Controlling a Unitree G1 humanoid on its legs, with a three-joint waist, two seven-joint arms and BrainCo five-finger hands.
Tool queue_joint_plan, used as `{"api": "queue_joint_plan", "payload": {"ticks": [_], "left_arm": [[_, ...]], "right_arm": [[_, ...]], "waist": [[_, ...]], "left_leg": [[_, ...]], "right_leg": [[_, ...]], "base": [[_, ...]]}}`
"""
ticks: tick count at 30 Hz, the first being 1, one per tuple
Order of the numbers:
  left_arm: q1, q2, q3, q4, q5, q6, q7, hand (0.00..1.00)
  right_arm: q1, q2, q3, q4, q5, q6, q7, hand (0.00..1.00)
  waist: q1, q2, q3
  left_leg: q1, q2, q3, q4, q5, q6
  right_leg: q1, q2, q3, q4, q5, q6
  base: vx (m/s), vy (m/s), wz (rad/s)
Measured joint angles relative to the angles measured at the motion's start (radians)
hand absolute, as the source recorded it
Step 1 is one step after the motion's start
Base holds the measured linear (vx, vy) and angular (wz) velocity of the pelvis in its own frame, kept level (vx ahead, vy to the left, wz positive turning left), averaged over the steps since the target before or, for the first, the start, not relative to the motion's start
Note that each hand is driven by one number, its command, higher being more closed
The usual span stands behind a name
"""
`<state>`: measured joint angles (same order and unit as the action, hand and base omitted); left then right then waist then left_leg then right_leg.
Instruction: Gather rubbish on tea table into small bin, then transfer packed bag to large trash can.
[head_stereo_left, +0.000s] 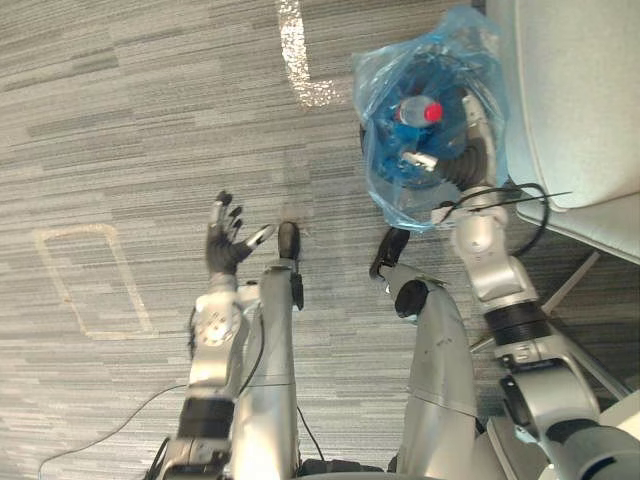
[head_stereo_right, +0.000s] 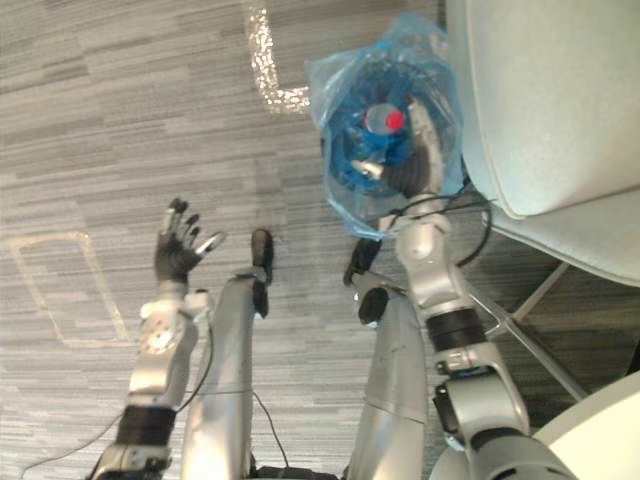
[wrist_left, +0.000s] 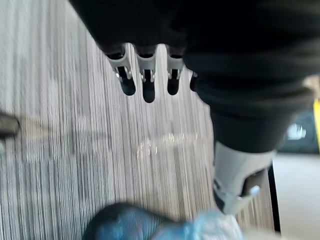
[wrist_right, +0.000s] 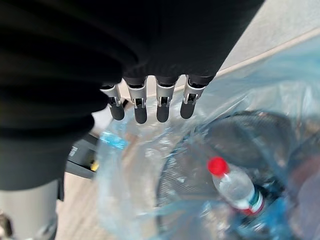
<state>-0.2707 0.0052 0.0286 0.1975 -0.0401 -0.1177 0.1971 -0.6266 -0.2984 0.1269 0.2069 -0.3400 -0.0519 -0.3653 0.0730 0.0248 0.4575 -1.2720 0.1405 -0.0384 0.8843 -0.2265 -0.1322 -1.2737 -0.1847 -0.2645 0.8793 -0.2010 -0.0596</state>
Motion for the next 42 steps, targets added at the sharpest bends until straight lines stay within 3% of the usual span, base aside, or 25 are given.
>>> {"api": "queue_joint_plan", "payload": {"ticks": [2, 5, 15, 23, 24, 27, 33, 42], "left_arm": [[-0.020, -0.002, 0.031, 0.201, 0.004, 0.017, 0.026, 0.00], [-0.057, 0.016, 0.052, 0.340, 0.019, 0.016, 0.056, 0.00], [-0.123, 0.019, 0.071, 0.455, 0.018, 0.007, 0.092, 0.00], [-0.209, 0.021, 0.069, 0.510, 0.017, -0.005, 0.127, 0.00], [-0.215, 0.023, 0.067, 0.511, 0.016, -0.005, 0.127, 0.00], [-0.214, 0.024, 0.037, 0.501, 0.012, -0.013, 0.131, 0.00], [-0.215, 0.024, 0.011, 0.484, -0.006, -0.028, 0.134, 0.00], [-0.209, 0.019, -0.007, 0.455, -0.023, -0.027, 0.126, 0.00]], "right_arm": [[0.038, 0.026, 0.027, 0.002, -0.034, 0.001, -0.001, 0.00], [0.079, 0.051, 0.093, 0.034, -0.105, 0.002, -0.001, 0.00], [0.020, 0.085, 0.134, 0.282, -0.297, 0.034, 0.000, 0.00], [-0.128, 0.082, 0.152, 0.491, -0.349, 0.075, -0.008, 0.00], [-0.141, 0.081, 0.152, 0.508, -0.352, 0.081, -0.008, 1.00], [-0.171, 0.075, 0.147, 0.560, -0.364, 0.094, -0.013, 1.00], [-0.211, 0.058, 0.146, 0.600, -0.365, 0.105, -0.008, 1.00], [-0.196, 0.061, 0.142, 0.540, -0.353, 0.099, -0.013, 1.00]], "waist": [[-0.012, -0.004, -0.010], [-0.016, -0.024, -0.024], [-0.014, -0.028, -0.027], [-0.014, -0.031, -0.026], [-0.014, -0.033, -0.025], [-0.014, -0.034, -0.023], [-0.010, -0.034, -0.023], [-0.004, -0.034, -0.023]], "left_leg": [[0.009, 0.013, 0.002, -0.008, 0.000, 0.000], [0.029, 0.026, 0.012, -0.034, 0.012, -0.008], [0.049, 0.026, 0.006, -0.120, 0.055, -0.007], [-0.018, 0.024, -0.001, -0.140, 0.068, -0.019], [-0.022, 0.022, -0.001, -0.143, 0.068, -0.020], [-0.025, 0.017, -0.001, -0.148, 0.069, -0.021], [-0.040, 0.003, -0.018, -0.149, 0.071, -0.015], [-0.053, -0.009, -0.018, -0.140, 0.076, -0.016]], "right_leg": [[0.012, 0.018, 0.000, -0.022, 0.008, -0.004], [0.021, 0.030, 0.001, -0.048, 0.017, -0.001], [0.049, 0.042, -0.019, -0.121, 0.037, 0.016], [-0.013, 0.040, -0.033, -0.132, 0.052, -0.003], [-0.020, 0.037, -0.033, -0.129, 0.052, -0.003], [-0.027, 0.028, -0.035, -0.116, 0.049, 0.001], [-0.031, 0.019, -0.038, -0.107, 0.021, 0.044], [-0.050, 0.004, -0.034, -0.085, 0.023, 0.037]], "base": [[-0.02, 0.015, -0.17], [-0.04, 0.006, -0.14], [-0.01, -0.003, 0.05], [0.04, -0.017, 0.03], [0.05, -0.030, 0.10], [0.05, -0.033, 0.10], [0.02, -0.034, 0.11], [0.01, -0.018, 0.05]]}}
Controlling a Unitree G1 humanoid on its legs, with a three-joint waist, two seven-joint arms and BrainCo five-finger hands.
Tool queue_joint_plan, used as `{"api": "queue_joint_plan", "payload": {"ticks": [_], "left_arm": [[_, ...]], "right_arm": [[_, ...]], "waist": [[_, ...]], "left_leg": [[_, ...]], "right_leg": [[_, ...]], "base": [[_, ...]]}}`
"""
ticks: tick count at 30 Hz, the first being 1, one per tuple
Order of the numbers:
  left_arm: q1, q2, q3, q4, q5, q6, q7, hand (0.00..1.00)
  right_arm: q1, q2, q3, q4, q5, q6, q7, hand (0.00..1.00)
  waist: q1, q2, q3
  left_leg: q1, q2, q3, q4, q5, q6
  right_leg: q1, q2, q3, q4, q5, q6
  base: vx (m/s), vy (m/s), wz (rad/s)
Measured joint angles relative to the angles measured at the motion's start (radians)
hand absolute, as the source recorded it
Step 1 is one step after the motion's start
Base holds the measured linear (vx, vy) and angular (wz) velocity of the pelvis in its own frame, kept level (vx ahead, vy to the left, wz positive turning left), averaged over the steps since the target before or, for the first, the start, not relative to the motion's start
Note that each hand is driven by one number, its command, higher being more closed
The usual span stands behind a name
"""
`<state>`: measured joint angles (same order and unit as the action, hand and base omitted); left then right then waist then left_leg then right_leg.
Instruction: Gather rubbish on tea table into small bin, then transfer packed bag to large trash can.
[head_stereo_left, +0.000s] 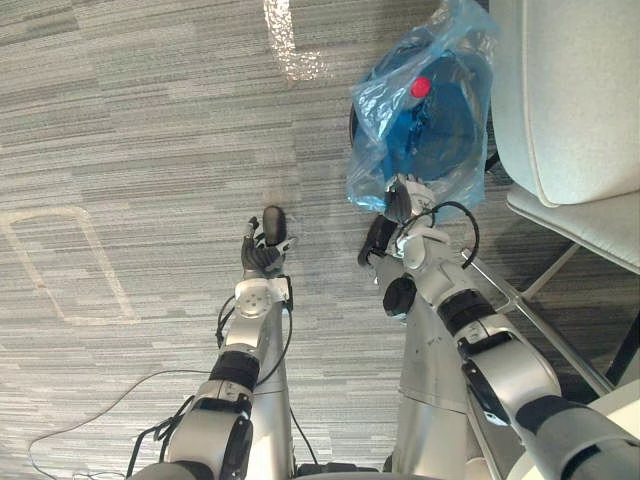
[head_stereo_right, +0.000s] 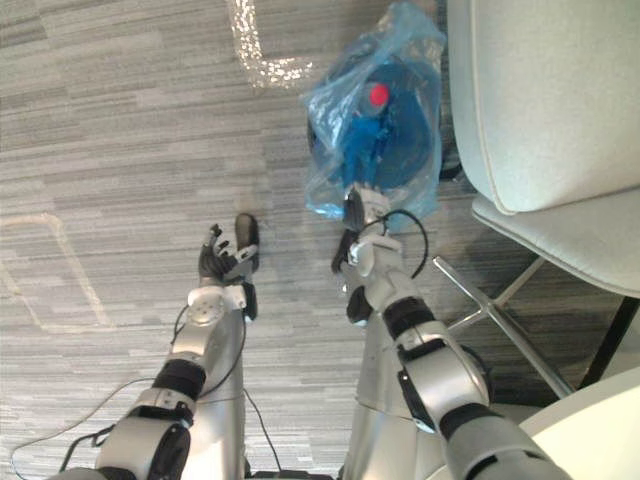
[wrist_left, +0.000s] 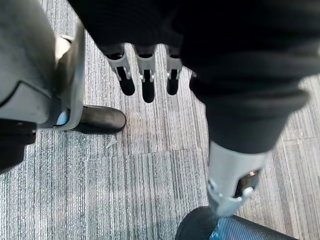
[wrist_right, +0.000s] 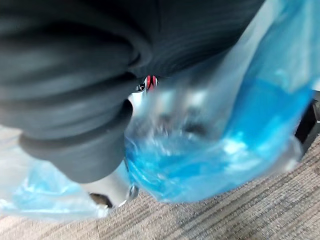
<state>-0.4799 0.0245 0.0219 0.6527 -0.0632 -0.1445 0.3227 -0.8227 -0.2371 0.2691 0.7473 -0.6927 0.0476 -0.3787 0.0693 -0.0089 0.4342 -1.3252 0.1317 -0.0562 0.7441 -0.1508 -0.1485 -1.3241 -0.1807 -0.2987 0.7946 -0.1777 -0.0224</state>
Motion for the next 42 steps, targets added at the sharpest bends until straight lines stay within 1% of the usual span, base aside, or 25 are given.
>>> {"api": "queue_joint_plan", "payload": {"ticks": [5, 7, 9, 11, 12, 13, 15, 17, 18, 21, 22, 24, 25, 27, 28, 30, 31, 34, 37, 38, 39, 40, 41, 42], "left_arm": [[0.017, 0.000, 0.002, -0.004, 0.002, 0.005, -0.008, 0.00], [0.069, 0.000, 0.001, -0.050, 0.003, 0.006, -0.022, 0.00], [0.090, -0.001, -0.002, -0.066, 0.005, 0.008, -0.025, 0.00], [0.091, -0.001, -0.003, -0.070, 0.023, 0.025, -0.026, 0.00], [0.092, -0.001, -0.003, -0.071, 0.023, 0.026, -0.026, 0.00], [0.096, -0.001, -0.007, -0.073, 0.023, 0.027, -0.030, 0.00], [0.105, -0.002, -0.014, -0.073, 0.023, 0.028, -0.041, 0.00], [0.126, -0.005, -0.045, -0.073, 0.023, 0.029, -0.050, 0.00], [0.133, -0.005, -0.052, -0.073, 0.023, 0.030, -0.052, 0.00], [0.171, -0.006, -0.076, -0.072, 0.023, 0.033, -0.054, 0.00], [0.183, -0.006, -0.083, -0.072, 0.023, 0.034, -0.054, 0.00], [0.212, 0.000, -0.088, -0.072, 0.022, 0.042, -0.064, 0.00], [0.219, 0.000, -0.089, -0.072, 0.022, 0.043, -0.065, 0.00], [0.250, 0.001, -0.101, -0.071, 0.021, 0.045, -0.069, 0.00], [0.256, 0.000, -0.105, -0.071, 0.021, 0.045, -0.070, 0.00], [0.283, 0.002, -0.133, -0.070, 0.019, 0.044, -0.071, 0.00], [0.285, 0.002, -0.141, -0.066, 0.018, 0.044, -0.071, 0.00], [0.299, 0.008, -0.179, -0.038, 0.017, 0.042, -0.077, 0.00], [0.317, 0.032, -0.198, -0.020, 0.009, 0.044, -0.091, 0.00], [0.348, 0.041, -0.210, -0.056, 0.007, 0.052, -0.092, 0.00], [0.386, 0.052, -0.211, -0.105, 0.001, 0.050, -0.093, 0.00], [0.479, 0.062, -0.210, -0.153, 0.001, 0.003, -0.102, 0.00], [0.493, 0.058, -0.210, -0.152, 0.001, 0.002, -0.111, 0.00], [0.515, 0.058, -0.208, -0.151, 0.000, 0.017, -0.117, 0.00]], "right_arm": [[0.044, -0.001, -0.032, -0.098, 0.030, 0.000, -0.017, 1.00], [0.088, -0.001, -0.039, -0.161, 0.039, -0.003, -0.020, 1.00], [0.118, 0.001, -0.041, -0.201, 0.055, -0.006, -0.030, 1.00], [0.158, 0.001, -0.042, -0.258, 0.067, -0.011, -0.030, 1.00], [0.168, 0.001, -0.041, -0.273, 0.067, -0.011, -0.030, 1.00], [0.190, 0.003, -0.041, -0.302, 0.068, -0.011, -0.030, 1.00], [0.219, 0.004, -0.040, -0.343, 0.074, -0.012, -0.030, 1.00], [0.279, 0.012, -0.039, -0.386, 0.085, -0.012, -0.029, 1.00], [0.296, 0.019, -0.038, -0.391, 0.087, -0.013, -0.029, 1.00], [0.404, 0.067, -0.026, -0.465, 0.105, -0.021, -0.022, 1.00], [0.432, 0.078, -0.020, -0.482, 0.106, -0.022, -0.019, 1.00], [0.501, 0.111, -0.005, -0.515, 0.117, -0.034, -0.001, 1.00], [0.515, 0.116, 0.002, -0.524, 0.127, -0.035, 0.005, 1.00], [0.571, 0.133, 0.012, -0.556, 0.152, -0.045, 0.025, 1.00], [0.589, 0.140, 0.014, -0.575, 0.156, -0.045, 0.032, 1.00], [0.658, 0.154, 0.012, -0.630, 0.178, -0.060, 0.050, 1.00], [0.671, 0.154, 0.011, -0.637, 0.185, -0.067, 0.053, 1.00], [0.717, 0.153, 0.010, -0.644, 0.192, -0.088, 0.078, 1.00], [0.743, 0.149, 0.008, -0.644, 0.193, -0.090, 0.106, 1.00], [0.761, 0.147, 0.005, -0.644, 0.193, -0.094, 0.117, 1.00], [0.775, 0.146, 0.002, -0.644, 0.193, -0.096, 0.126, 1.00], [0.826, 0.149, -0.023, -0.643, 0.195, -0.106, 0.136, 1.00], [0.836, 0.150, -0.031, -0.644, 0.198, -0.108, 0.138, 1.00], [0.850, 0.150, -0.033, -0.643, 0.216, -0.111, 0.146, 1.00]], "waist": [[0.002, 0.000, 0.000], [0.004, 0.000, -0.001], [0.006, 0.000, -0.002], [0.010, 0.000, -0.002], [0.010, 0.000, -0.002], [0.011, 0.000, -0.002], [0.011, 0.000, -0.003], [0.010, -0.001, -0.004], [0.010, -0.003, -0.006], [0.008, -0.014, -0.019], [0.007, -0.017, -0.031], [0.000, -0.031, -0.046], [-0.002, -0.033, -0.047], [-0.008, -0.044, -0.077], [-0.008, -0.046, -0.084], [-0.014, -0.055, -0.142], [-0.017, -0.056, -0.152], [-0.022, -0.057, -0.204], [-0.039, -0.058, -0.216], [-0.046, -0.057, -0.227], [-0.047, -0.059, -0.236], [-0.047, -0.057, -0.271], [-0.048, -0.056, -0.279], [-0.048, -0.056, -0.291]], "left_leg": [[0.022, 0.009, 0.001, 0.007, 0.000, 0.001], [0.050, 0.013, 0.008, 0.001, -0.001, 0.005], [0.067, 0.019, 0.009, 0.001, -0.001, 0.006], [0.089, 0.022, 0.009, -0.005, 0.000, 0.007], [0.099, 0.023, 0.008, -0.007, 0.000, 0.006], [0.118, 0.023, 0.008, -0.009, 0.001, 0.005], [0.155, 0.024, 0.009, -0.019, 0.001, 0.004], [0.237, 0.021, 0.012, -0.045, 0.000, 0.008], [0.257, 0.020, 0.013, -0.053, 0.000, 0.008], [0.388, 0.015, 0.026, -0.121, 0.005, 0.014], [0.411, 0.015, 0.031, -0.136, 0.006, 0.015], [0.513, 0.017, 0.048, -0.183, 0.009, 0.015], [0.540, 0.018, 0.052, -0.193, 0.011, 0.012], [0.642, 0.022, 0.078, -0.244, 0.014, 0.013], [0.672, 0.024, 0.086, -0.257, 0.014, 0.013], [0.756, 0.019, 0.110, -0.316, 0.021, 0.018], [0.780, 0.017, 0.116, -0.337, 0.026, 0.021], [0.883, 0.008, 0.147, -0.455, 0.060, 0.027], [0.979, -0.002, 0.161, -0.556, 0.094, 0.030], [1.007, -0.004, 0.163, -0.584, 0.102, 0.032], [1.027, -0.007, 0.166, -0.599, 0.105, 0.032], [1.068, -0.012, 0.172, -0.624, 0.105, 0.033], [1.076, -0.013, 0.174, -0.629, 0.105, 0.033], [1.101, -0.014, 0.181, -0.638, 0.105, 0.033]], "right_leg": [[0.028, 0.009, 0.000, -0.008, 0.003, -0.006], [0.055, 0.011, 0.000, -0.019, 0.001, -0.002], [0.072, 0.020, 0.001, -0.027, 0.005, -0.008], [0.094, 0.024, 0.001, -0.031, 0.008, -0.013], [0.103, 0.024, 0.000, -0.032, 0.010, -0.016], [0.124, 0.024, -0.002, -0.035, 0.015, -0.024], [0.161, 0.026, -0.005, -0.046, 0.016, -0.026], [0.245, 0.026, -0.007, -0.072, 0.018, -0.028], [0.266, 0.026, -0.007, -0.079, 0.018, -0.028], [0.392, 0.028, -0.010, -0.143, 0.025, -0.027], [0.414, 0.029, -0.010, -0.156, 0.026, -0.027], [0.507, 0.038, -0.002, -0.205, 0.035, -0.020], [0.533, 0.042, -0.001, -0.221, 0.039, -0.018], [0.627, 0.055, 0.015, -0.281, 0.052, -0.010], [0.654, 0.059, 0.021, -0.297, 0.058, -0.004], [0.720, 0.063, 0.039, -0.352, 0.071, 0.006], [0.739, 0.064, 0.043, -0.367, 0.075, 0.010], [0.826, 0.081, 0.066, -0.482, 0.123, 0.023], [0.914, 0.095, 0.079, -0.589, 0.167, 0.031], [0.942, 0.097, 0.080, -0.616, 0.177, 0.034], [0.960, 0.099, 0.081, -0.632, 0.181, 0.035], [1.007, 0.106, 0.086, -0.676, 0.192, 0.040], [1.018, 0.108, 0.089, -0.689, 0.196, 0.043], [1.046, 0.113, 0.094, -0.715, 0.206, 0.047]], "base": [[0.00, -0.024, -0.07], [-0.01, -0.031, -0.07], [-0.01, -0.034, -0.10], [0.00, -0.034, -0.03], [0.01, -0.035, 0.00], [0.00, 0.000, 0.00], [0.00, 0.000, 0.00], [0.02, -0.002, 0.06], [0.02, 0.005, 0.06], [0.03, 0.010, 0.05], [0.04, 0.012, 0.01], [0.08, 0.008, -0.08], [0.09, 0.007, -0.15], [0.09, 0.013, -0.22], [0.11, 0.019, -0.27], [0.11, 0.016, -0.22], [0.11, 0.011, -0.18], [0.10, 0.010, -0.21], [0.09, 0.019, -0.13], [0.10, 0.036, -0.06], [0.13, 0.051, -0.07], [0.13, 0.049, -0.07], [0.11, 0.038, -0.10], [0.07, 0.026, -0.10]]}}
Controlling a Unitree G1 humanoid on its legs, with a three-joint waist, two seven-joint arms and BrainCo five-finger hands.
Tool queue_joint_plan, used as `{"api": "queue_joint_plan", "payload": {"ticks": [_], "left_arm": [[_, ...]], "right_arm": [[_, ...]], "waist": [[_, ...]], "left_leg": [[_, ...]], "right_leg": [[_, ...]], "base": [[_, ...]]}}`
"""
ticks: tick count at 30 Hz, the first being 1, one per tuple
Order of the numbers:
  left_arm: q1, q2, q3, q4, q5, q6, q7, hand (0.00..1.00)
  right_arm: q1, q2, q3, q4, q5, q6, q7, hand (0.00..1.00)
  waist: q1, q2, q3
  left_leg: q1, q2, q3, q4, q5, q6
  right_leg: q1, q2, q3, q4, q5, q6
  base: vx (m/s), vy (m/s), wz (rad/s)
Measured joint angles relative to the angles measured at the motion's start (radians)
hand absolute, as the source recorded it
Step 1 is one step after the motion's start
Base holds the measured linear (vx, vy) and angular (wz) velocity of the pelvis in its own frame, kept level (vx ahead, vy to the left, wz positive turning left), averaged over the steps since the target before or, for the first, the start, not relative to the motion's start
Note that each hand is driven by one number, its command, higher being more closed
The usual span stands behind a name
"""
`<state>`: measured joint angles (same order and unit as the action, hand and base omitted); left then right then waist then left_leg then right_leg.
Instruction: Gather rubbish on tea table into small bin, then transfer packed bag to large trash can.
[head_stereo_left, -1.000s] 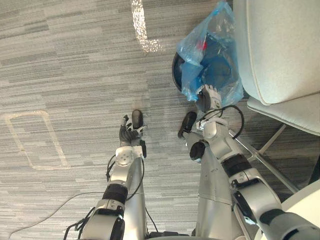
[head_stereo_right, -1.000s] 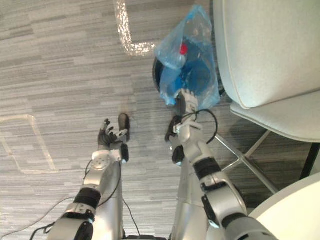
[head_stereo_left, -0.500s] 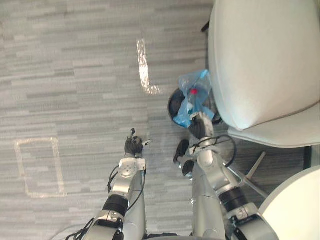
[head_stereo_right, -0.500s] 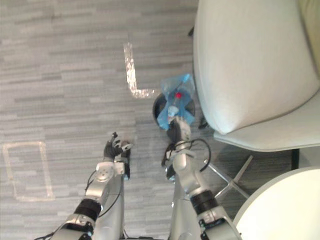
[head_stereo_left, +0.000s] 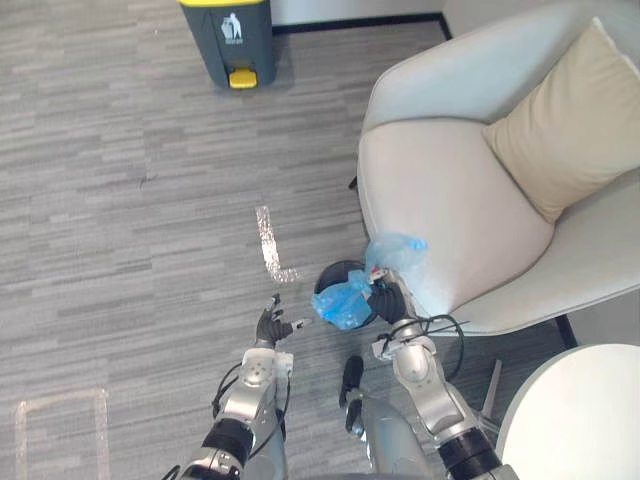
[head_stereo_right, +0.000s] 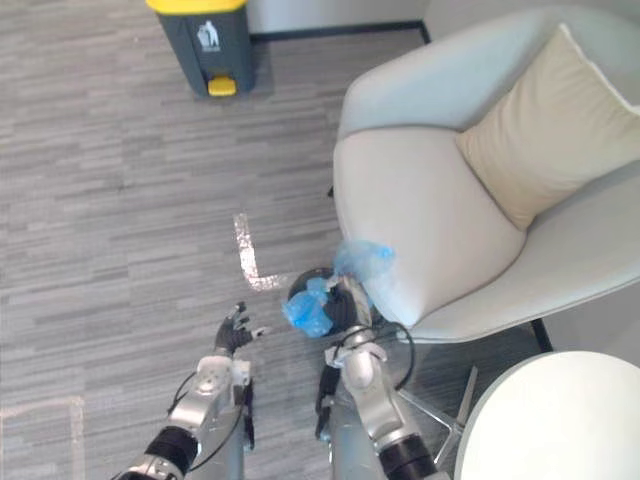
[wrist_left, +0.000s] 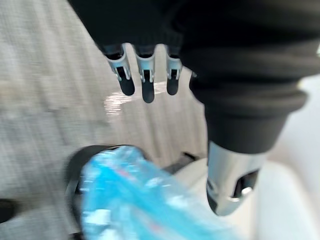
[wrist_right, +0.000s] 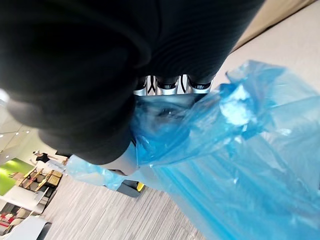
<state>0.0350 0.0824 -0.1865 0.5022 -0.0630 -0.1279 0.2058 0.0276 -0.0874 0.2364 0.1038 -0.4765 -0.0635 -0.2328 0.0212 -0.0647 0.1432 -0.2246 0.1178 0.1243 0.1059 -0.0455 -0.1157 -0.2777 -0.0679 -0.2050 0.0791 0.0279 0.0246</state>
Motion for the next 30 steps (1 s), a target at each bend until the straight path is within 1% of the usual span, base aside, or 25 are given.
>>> {"api": "queue_joint_plan", "payload": {"ticks": [1, 2, 3, 6, 7, 9, 10, 13, 15, 17, 18, 19, 21, 24, 26, 30], "left_arm": [[0.020, 0.003, -0.001, -0.005, 0.002, 0.018, 0.000, 0.00], [0.040, 0.008, -0.009, -0.010, -0.019, 0.018, -0.016, 0.00], [0.050, 0.016, -0.009, -0.011, -0.083, -0.015, -0.060, 0.00], [0.063, 0.019, -0.003, -0.060, 0.005, 0.017, -0.057, 0.00], [0.083, 0.021, 0.001, -0.101, 0.028, 0.019, -0.057, 0.00], [0.099, 0.024, 0.003, -0.134, 0.047, 0.018, -0.057, 0.00], [0.098, 0.024, 0.003, -0.139, 0.059, 0.018, -0.057, 0.00], [0.099, 0.032, -0.002, -0.193, 0.062, 0.017, -0.057, 0.00], [0.099, 0.048, -0.026, -0.250, 0.063, 0.007, -0.057, 0.00], [0.096, 0.062, -0.042, -0.288, 0.063, 0.002, -0.058, 0.00], [0.096, 0.062, -0.042, -0.290, 0.063, 0.002, -0.058, 0.00], [0.092, 0.063, -0.050, -0.321, 0.063, -0.014, -0.058, 0.00], [0.081, 0.068, -0.074, -0.341, 0.074, -0.026, -0.061, 0.00], [0.041, 0.103, -0.123, -0.359, 0.082, -0.035, -0.090, 0.00], [0.009, 0.131, -0.154, -0.373, 0.082, -0.042, -0.108, 0.00], [-0.042, 0.169, -0.198, -0.373, 0.081, -0.062, -0.148, 0.00]], "right_arm": [[0.005, -0.002, -0.001, 0.000, 0.006, -0.001, 0.003, 1.00], [0.010, -0.004, -0.005, 0.000, 0.006, -0.004, 0.007, 1.00], [0.012, -0.010, -0.010, 0.000, 0.006, -0.008, 0.007, 1.00], [0.013, -0.006, -0.020, -0.010, 0.016, -0.016, 0.027, 1.00], [0.016, -0.008, -0.020, -0.018, 0.018, -0.019, 0.035, 1.00], [0.027, -0.029, -0.020, -0.052, 0.043, -0.026, 0.047, 1.00], [0.029, -0.045, -0.021, -0.071, 0.057, -0.036, 0.053, 1.00], [0.029, -0.077, -0.022, -0.114, 0.108, -0.055, 0.069, 1.00], [0.024, -0.086, -0.021, -0.130, 0.147, -0.069, 0.080, 1.00], [0.018, -0.092, -0.018, -0.130, 0.175, -0.077, 0.088, 1.00], [0.017, -0.092, -0.018, -0.130, 0.176, -0.077, 0.088, 1.00], [0.005, -0.108, -0.016, -0.131, 0.205, -0.084, 0.101, 1.00], [-0.010, -0.126, -0.016, -0.131, 0.221, -0.085, 0.108, 1.00], [-0.040, -0.138, -0.010, -0.134, 0.261, -0.086, 0.127, 1.00], [-0.060, -0.167, 0.011, -0.173, 0.287, -0.086, 0.147, 1.00], [-0.104, -0.194, 0.022, -0.218, 0.361, -0.108, 0.170, 1.00]], "waist": [[-0.001, 0.000, -0.008], [-0.002, 0.003, -0.020], [-0.003, 0.005, -0.029], [-0.005, 0.005, -0.047], [-0.006, 0.005, -0.048], [-0.006, 0.012, -0.060], [-0.008, 0.017, -0.065], [-0.012, 0.016, -0.075], [-0.012, 0.018, -0.089], [-0.013, 0.021, -0.097], [-0.013, 0.021, -0.097], [-0.013, 0.023, -0.099], [-0.020, 0.024, -0.101], [-0.025, 0.024, -0.102], [-0.027, 0.025, -0.105], [-0.034, 0.025, -0.114]], "left_leg": [[0.014, -0.003, 0.001, -0.004, 0.000, 0.000], [0.031, -0.006, 0.002, -0.012, 0.000, 0.000], [0.046, -0.008, 0.003, -0.024, 0.000, 0.000], [0.072, -0.011, 0.011, -0.030, -0.001, 0.002], [0.091, -0.009, 0.020, -0.033, -0.004, 0.006], [0.109, -0.009, 0.031, -0.034, -0.014, 0.010], [0.117, -0.010, 0.033, -0.037, -0.018, 0.016], [0.128, -0.009, 0.034, -0.052, -0.017, 0.014], [0.141, -0.008, 0.038, -0.062, -0.014, 0.011], [0.148, -0.007, 0.046, -0.069, -0.009, 0.004], [0.148, -0.007, 0.047, -0.069, -0.009, 0.004], [0.155, -0.007, 0.057, -0.069, -0.009, 0.004], [0.157, -0.008, 0.056, -0.069, -0.009, 0.004], [0.168, -0.009, 0.056, -0.070, -0.011, 0.005], [0.171, -0.009, 0.057, -0.071, -0.013, 0.008], [0.172, -0.012, 0.066, -0.072, -0.014, 0.009]], "right_leg": [[0.019, 0.000, 0.003, -0.016, 0.007, 0.002], [0.042, 0.000, 0.005, -0.040, 0.018, 0.006], [0.060, 0.001, 0.007, -0.060, 0.028, 0.007], [0.094, 0.002, 0.022, -0.100, 0.052, 0.009], [0.112, 0.003, 0.032, -0.110, 0.058, 0.010], [0.128, 0.003, 0.050, -0.122, 0.060, 0.013], [0.132, 0.002, 0.054, -0.123, 0.060, 0.014], [0.137, 0.005, 0.066, -0.130, 0.059, 0.021], [0.139, 0.012, 0.082, -0.140, 0.065, 0.018], [0.140, 0.017, 0.090, -0.142, 0.075, 0.008], [0.140, 0.017, 0.090, -0.142, 0.075, 0.007], [0.143, 0.020, 0.101, -0.148, 0.081, 0.005], [0.148, 0.020, 0.102, -0.153, 0.084, 0.005], [0.159, 0.020, 0.106, -0.157, 0.084, 0.006], [0.160, 0.019, 0.113, -0.158, 0.087, 0.009], [0.160, 0.018, 0.127, -0.167, 0.096, 0.015]], "base": [[0.05, 0.028, -0.11], [0.04, 0.053, -0.07], [0.01, 0.047, -0.05], [-0.03, 0.032, -0.11], [-0.04, 0.011, -0.21], [-0.04, 0.009, -0.21], [-0.03, 0.007, -0.14], [-0.03, -0.010, -0.11], [0.02, -0.028, -0.17], [0.04, -0.023, -0.13], [0.05, -0.018, -0.20], [0.05, -0.012, -0.15], [0.02, -0.003, -0.07], [0.00, 0.000, -0.01], [-0.01, -0.006, -0.06], [-0.03, -0.004, -0.07]]}}
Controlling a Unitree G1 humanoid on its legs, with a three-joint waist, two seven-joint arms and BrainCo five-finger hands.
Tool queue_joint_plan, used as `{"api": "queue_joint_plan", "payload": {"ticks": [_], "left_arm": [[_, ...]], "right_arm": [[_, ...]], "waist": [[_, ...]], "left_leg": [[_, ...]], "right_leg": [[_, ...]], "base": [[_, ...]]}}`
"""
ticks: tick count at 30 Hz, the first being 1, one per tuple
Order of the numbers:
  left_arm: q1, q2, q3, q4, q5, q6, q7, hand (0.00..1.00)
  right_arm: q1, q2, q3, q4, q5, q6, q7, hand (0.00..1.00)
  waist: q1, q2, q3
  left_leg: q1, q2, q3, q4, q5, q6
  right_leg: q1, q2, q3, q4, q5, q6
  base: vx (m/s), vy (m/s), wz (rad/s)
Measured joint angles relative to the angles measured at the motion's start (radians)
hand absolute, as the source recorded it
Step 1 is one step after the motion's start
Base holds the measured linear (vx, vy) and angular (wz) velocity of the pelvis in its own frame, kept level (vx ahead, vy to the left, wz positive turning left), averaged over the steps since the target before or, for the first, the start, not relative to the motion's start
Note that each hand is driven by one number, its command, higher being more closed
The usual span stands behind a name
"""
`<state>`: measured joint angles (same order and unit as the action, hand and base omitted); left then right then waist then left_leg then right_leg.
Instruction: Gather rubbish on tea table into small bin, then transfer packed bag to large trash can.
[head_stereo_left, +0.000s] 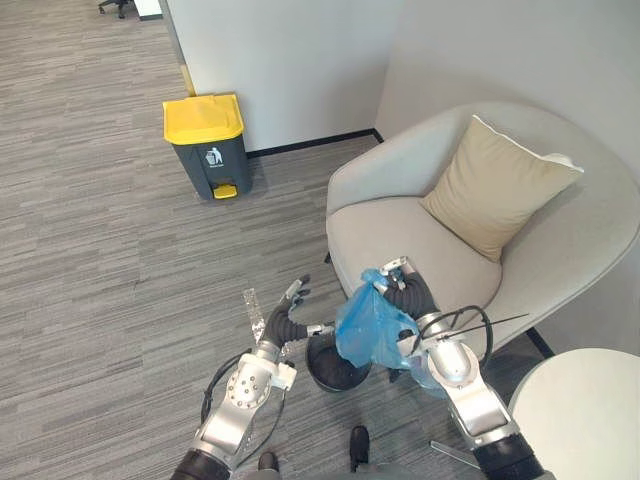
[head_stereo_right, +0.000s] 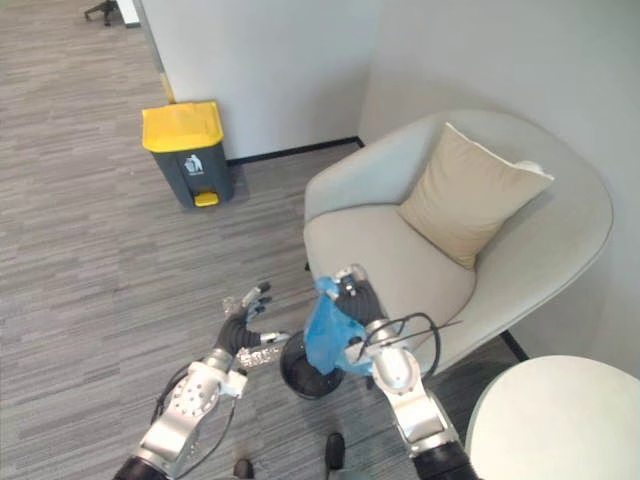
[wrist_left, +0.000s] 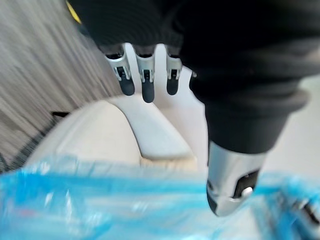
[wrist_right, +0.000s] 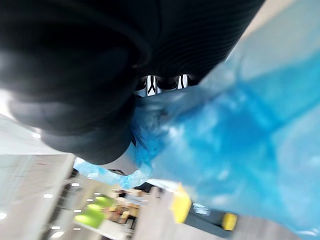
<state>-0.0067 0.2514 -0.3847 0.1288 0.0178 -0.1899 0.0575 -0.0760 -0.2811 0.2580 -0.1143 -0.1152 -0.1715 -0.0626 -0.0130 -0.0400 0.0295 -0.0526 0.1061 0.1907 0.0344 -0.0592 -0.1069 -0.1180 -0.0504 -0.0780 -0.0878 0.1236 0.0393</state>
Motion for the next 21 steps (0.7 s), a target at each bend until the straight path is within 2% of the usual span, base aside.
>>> {"api": "queue_joint_plan", "payload": {"ticks": [6, 9, 13, 21], "left_arm": [[-0.065, 0.012, -0.075, 0.002, 0.008, -0.002, -0.044, 0.00], [-0.092, 0.011, -0.109, 0.019, 0.062, -0.004, -0.043, 0.00], [-0.124, 0.003, -0.115, 0.060, 0.156, -0.016, -0.016, 0.00], [-0.140, -0.002, -0.115, 0.101, 0.238, -0.016, 0.039, 0.00]], "right_arm": [[-0.064, -0.030, 0.041, 0.000, 0.051, -0.001, 0.025, 1.00], [-0.090, -0.037, 0.065, 0.000, 0.057, -0.001, 0.026, 1.00], [-0.109, -0.035, 0.084, 0.000, 0.057, -0.001, 0.026, 1.00], [-0.146, -0.018, 0.129, 0.001, 0.058, -0.002, 0.025, 1.00]], "waist": [[-0.007, 0.000, -0.006], [-0.011, -0.001, -0.008], [-0.014, -0.002, -0.018], [-0.023, -0.007, -0.041]], "left_leg": [[0.003, 0.000, 0.008, 0.000, 0.000, 0.000], [0.004, -0.005, 0.009, -0.001, 0.000, 0.000], [0.004, -0.008, 0.009, -0.003, 0.001, 0.000], [0.005, -0.010, 0.008, -0.003, 0.001, 0.001]], "right_leg": [[-0.002, 0.001, 0.009, 0.000, 0.002, -0.001], [-0.002, 0.001, 0.010, 0.000, 0.002, -0.001], [-0.003, 0.001, 0.011, 0.000, 0.003, -0.001], [-0.002, -0.001, 0.015, 0.000, 0.007, 0.000]], "base": [[-0.02, -0.006, -0.04], [0.00, 0.000, 0.00], [0.00, 0.000, 0.00], [0.00, 0.000, 0.00]]}}
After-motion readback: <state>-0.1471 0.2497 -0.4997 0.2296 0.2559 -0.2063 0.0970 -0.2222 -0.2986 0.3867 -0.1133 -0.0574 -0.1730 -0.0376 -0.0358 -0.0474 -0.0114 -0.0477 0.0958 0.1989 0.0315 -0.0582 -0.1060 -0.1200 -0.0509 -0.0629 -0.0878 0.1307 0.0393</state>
